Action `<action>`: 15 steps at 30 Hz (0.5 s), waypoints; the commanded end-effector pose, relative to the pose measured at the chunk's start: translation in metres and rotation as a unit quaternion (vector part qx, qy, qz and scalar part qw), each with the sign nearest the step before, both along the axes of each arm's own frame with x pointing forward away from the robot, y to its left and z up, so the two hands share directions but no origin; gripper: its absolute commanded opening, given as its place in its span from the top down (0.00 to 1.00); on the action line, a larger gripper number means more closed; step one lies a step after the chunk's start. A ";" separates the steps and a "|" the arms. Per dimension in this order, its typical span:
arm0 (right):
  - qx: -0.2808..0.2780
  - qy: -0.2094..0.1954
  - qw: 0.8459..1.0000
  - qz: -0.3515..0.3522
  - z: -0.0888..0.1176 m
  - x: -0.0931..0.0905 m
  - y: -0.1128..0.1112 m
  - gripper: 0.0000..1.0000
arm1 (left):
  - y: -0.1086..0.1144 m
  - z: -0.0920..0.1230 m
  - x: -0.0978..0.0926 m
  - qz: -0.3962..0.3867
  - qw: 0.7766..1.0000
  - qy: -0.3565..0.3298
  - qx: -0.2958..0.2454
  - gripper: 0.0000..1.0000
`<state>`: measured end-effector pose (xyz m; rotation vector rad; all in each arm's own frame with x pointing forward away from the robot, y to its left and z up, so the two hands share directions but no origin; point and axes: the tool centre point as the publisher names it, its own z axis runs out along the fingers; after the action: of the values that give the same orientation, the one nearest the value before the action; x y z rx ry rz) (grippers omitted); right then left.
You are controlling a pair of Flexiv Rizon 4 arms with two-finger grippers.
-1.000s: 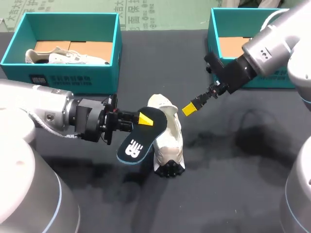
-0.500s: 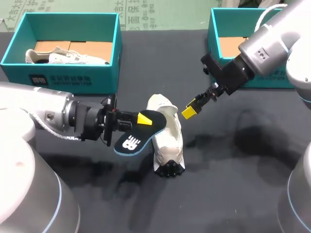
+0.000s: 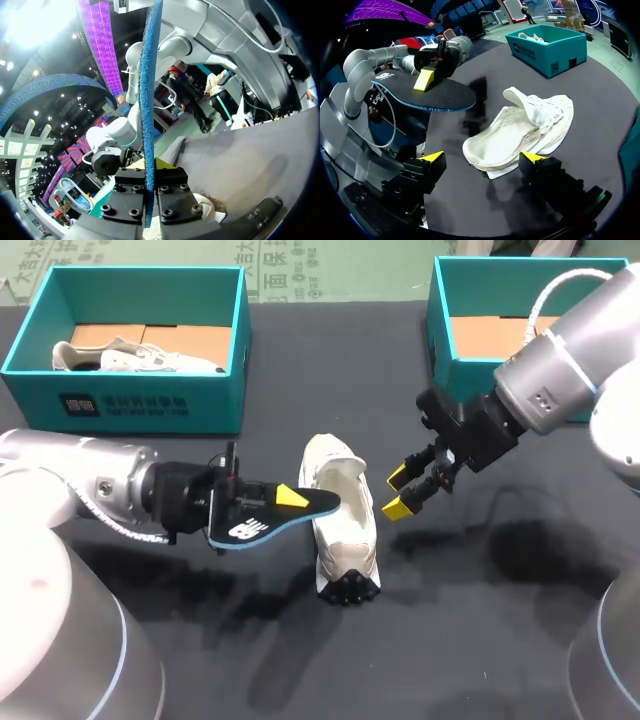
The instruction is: Take the shoe out of the shoebox, open the shoe tongue, remove and reinsert the insole, then place the shoe into the shoebox
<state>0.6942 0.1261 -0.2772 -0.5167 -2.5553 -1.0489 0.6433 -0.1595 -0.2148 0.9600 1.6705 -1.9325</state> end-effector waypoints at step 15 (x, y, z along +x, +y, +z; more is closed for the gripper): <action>-0.051 -0.101 0.993 0.041 -0.022 -0.013 0.005 0.00 | -0.015 -0.022 -0.002 -0.002 0.995 0.095 -0.026 1.00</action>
<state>0.6906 0.1232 -0.2947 -0.3317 -2.7327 -1.0064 0.6419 -0.1669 -0.2302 0.8013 1.7136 -2.1123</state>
